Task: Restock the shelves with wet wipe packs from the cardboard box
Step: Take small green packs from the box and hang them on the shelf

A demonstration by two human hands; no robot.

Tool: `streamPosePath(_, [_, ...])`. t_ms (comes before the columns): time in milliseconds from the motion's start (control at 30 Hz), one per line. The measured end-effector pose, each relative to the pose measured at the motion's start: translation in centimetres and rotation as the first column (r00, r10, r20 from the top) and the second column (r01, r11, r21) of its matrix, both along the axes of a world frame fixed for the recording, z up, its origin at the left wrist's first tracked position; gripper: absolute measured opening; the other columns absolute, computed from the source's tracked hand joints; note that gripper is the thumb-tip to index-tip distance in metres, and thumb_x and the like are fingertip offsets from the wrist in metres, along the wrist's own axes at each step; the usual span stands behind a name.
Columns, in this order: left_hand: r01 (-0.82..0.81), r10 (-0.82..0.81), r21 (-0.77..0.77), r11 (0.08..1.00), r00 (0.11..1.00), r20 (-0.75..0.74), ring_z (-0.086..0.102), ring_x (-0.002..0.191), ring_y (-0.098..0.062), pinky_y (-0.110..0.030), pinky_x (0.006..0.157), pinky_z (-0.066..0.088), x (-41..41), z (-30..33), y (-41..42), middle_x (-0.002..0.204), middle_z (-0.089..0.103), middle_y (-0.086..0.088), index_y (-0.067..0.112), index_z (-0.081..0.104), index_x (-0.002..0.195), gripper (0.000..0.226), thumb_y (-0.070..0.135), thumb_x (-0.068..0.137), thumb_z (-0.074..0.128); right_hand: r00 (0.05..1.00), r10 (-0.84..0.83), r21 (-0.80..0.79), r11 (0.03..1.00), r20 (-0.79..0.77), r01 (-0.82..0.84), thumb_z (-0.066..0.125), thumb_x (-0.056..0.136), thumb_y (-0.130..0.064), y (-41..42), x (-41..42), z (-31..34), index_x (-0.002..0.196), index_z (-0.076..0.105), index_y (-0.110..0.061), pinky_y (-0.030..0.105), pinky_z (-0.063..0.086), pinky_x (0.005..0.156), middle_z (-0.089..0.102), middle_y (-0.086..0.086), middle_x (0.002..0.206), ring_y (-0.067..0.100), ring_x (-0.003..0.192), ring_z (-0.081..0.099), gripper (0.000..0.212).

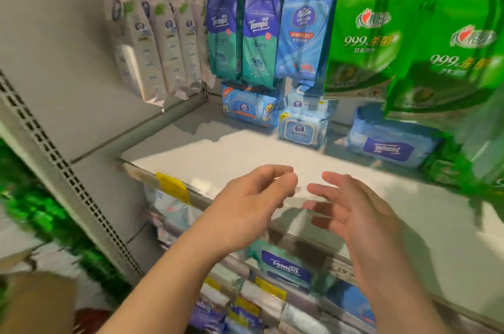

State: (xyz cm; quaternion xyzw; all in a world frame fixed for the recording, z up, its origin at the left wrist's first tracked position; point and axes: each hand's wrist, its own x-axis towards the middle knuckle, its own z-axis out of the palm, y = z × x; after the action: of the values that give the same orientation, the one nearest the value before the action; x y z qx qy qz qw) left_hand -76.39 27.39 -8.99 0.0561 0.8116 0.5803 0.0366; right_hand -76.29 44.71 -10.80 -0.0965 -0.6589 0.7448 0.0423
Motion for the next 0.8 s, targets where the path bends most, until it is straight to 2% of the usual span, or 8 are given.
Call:
streamPosePath(100, [-0.043,0.039,-0.179,0.983,0.999,-0.029,0.058,0.108,0.007,-0.032,0.101,0.046,1.5,-0.7,-3.4,0.117,0.062,0.029,0.05,0.048,0.134,0.071,0.08,0.07,0.048,0.994,0.105,0.306,0.948,-0.035,-0.09,0.047,0.103,-0.047,-2.6,0.2,-0.1,0.113,0.07,-0.036,0.048,0.053,0.1,0.076,-0.018,0.106,0.007,0.099,0.072,0.027])
streamPosePath(167, [-0.074,0.065,-0.266,0.961,0.997,-0.045,0.052,0.12,0.006,-0.034,0.108,0.041,2.9,-1.0,-5.8,0.133,0.052,0.029,0.05,0.04,0.141,0.076,0.082,0.072,0.046,0.977,0.209,0.468,0.867,-0.029,-0.172,0.043,0.095,-0.064,-4.5,0.5,0.0,0.123,0.066,-0.041,0.037,0.045,0.109,0.07,-0.023,0.123,0.002,0.117,0.063,0.043])
streamPosePath(267, [-0.152,0.133,-0.353,0.923,0.988,-0.075,0.035,0.137,0.002,-0.036,0.117,0.031,5.5,-1.7,-9.8,0.149,0.036,0.028,0.05,0.031,0.146,0.083,0.087,0.073,0.043,0.946,0.323,0.652,0.713,0.023,-0.259,0.039,0.1,-0.061,-8.0,1.7,0.5,0.139,0.057,-0.041,0.02,0.032,0.105,0.056,-0.024,0.143,-0.001,0.133,0.048,0.047])
streamPosePath(400, [-0.328,0.314,-0.482,0.812,0.943,-0.113,0.016,0.143,-0.001,-0.034,0.118,0.022,10.6,-2.2,-16.0,0.154,0.028,0.023,0.046,0.024,0.15,0.085,0.086,0.076,0.036,0.889,0.454,0.748,0.572,0.052,-0.336,0.038,0.1,-0.058,-14.9,4.4,0.9,0.146,0.051,-0.042,0.026,0.031,0.114,0.052,-0.019,0.15,0.007,0.139,0.046,0.05])
streamPosePath(467, [-0.425,0.424,-0.542,0.725,0.895,-0.136,0.014,0.143,-0.005,-0.034,0.116,0.021,13.8,-2.4,-19.2,0.154,0.028,0.021,0.042,0.024,0.151,0.085,0.084,0.078,0.036,0.847,0.531,0.78,0.513,0.041,-0.359,0.042,0.102,-0.052,-18.6,6.0,1.0,0.148,0.05,-0.036,0.02,0.025,0.115,0.049,-0.016,0.153,0.006,0.142,0.042,0.05])
streamPosePath(600, [-0.559,0.619,-0.627,0.543,0.771,-0.152,0.013,0.148,-0.019,-0.048,0.118,0.024,20.4,-4.0,-25.2,0.158,0.025,0.014,0.04,0.021,0.152,0.098,0.093,0.069,0.022,0.722,0.677,0.848,0.294,0.142,-0.441,0.039,0.103,-0.053,-25.9,9.9,0.4,0.155,0.04,-0.033,0.019,0.02,0.116,0.038,-0.014,0.16,0.007,0.149,0.032,0.056])
streamPosePath(733, [-0.636,0.737,-0.604,0.48,0.666,-0.114,0.015,0.147,-0.021,-0.049,0.117,0.026,26.9,-5.6,-30.6,0.157,0.026,0.013,0.04,0.02,0.152,0.099,0.093,0.068,0.023,0.631,0.741,0.831,0.188,0.23,-0.523,0.037,0.1,-0.062,-32.5,14.2,-0.6,0.156,0.038,-0.039,0.03,0.026,0.121,0.043,-0.011,0.158,0.015,0.148,0.038,0.061])
streamPosePath(800, [-0.653,0.777,-0.604,0.457,0.624,-0.086,0.015,0.147,-0.022,-0.05,0.117,0.026,30.2,-6.3,-33.0,0.158,0.024,0.013,0.04,0.018,0.152,0.099,0.092,0.068,0.024,0.584,0.772,0.851,0.11,0.252,-0.513,0.03,0.092,-0.073,-35.6,16.5,-1.0,0.155,0.037,-0.041,0.037,0.027,0.123,0.04,-0.012,0.16,0.018,0.148,0.038,0.071])
